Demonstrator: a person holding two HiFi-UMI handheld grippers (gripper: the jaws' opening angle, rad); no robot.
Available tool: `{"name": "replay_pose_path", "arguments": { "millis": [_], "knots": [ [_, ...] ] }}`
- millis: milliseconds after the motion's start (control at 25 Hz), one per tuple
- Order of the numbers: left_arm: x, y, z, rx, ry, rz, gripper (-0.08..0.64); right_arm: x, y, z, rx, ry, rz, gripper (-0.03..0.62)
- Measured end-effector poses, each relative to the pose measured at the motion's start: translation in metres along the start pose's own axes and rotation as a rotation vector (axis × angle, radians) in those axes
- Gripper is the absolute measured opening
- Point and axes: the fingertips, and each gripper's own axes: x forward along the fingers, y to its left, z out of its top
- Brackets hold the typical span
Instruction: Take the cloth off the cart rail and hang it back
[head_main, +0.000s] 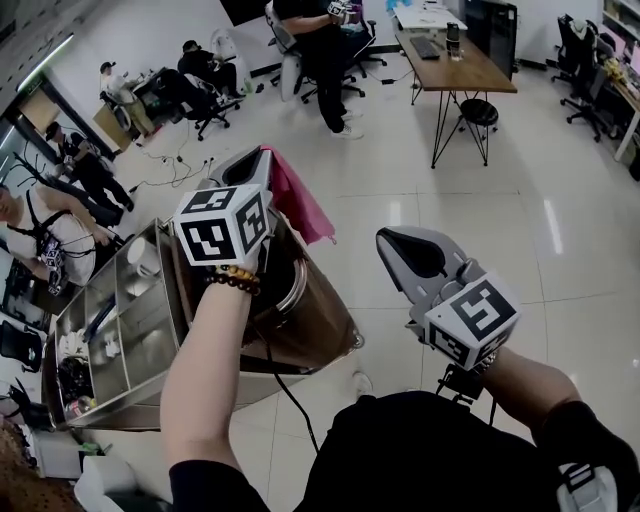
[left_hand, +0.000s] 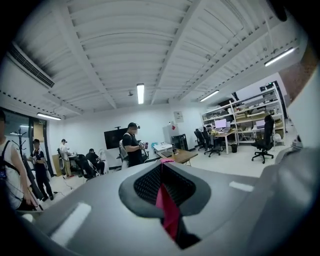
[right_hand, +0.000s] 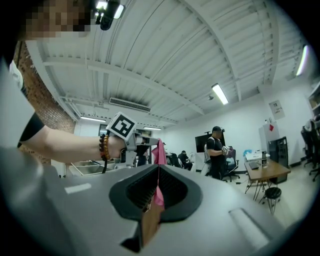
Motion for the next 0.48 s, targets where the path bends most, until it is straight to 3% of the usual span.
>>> {"name": "replay_pose_path", "arguments": {
  "millis": [280,480],
  "knots": [
    [0.028,0.064,0.013,-0.041,0.058,0.038,0.006,0.025,-0.011,-0.004,-0.002,0.001,-0.01,-0.008],
    [0.042,0.107,0.009,-0.08,0.059,0.009,0.006,0.048,-0.007,-0.012,0.006,0.001,-0.015,-0.008]
  ]
}}
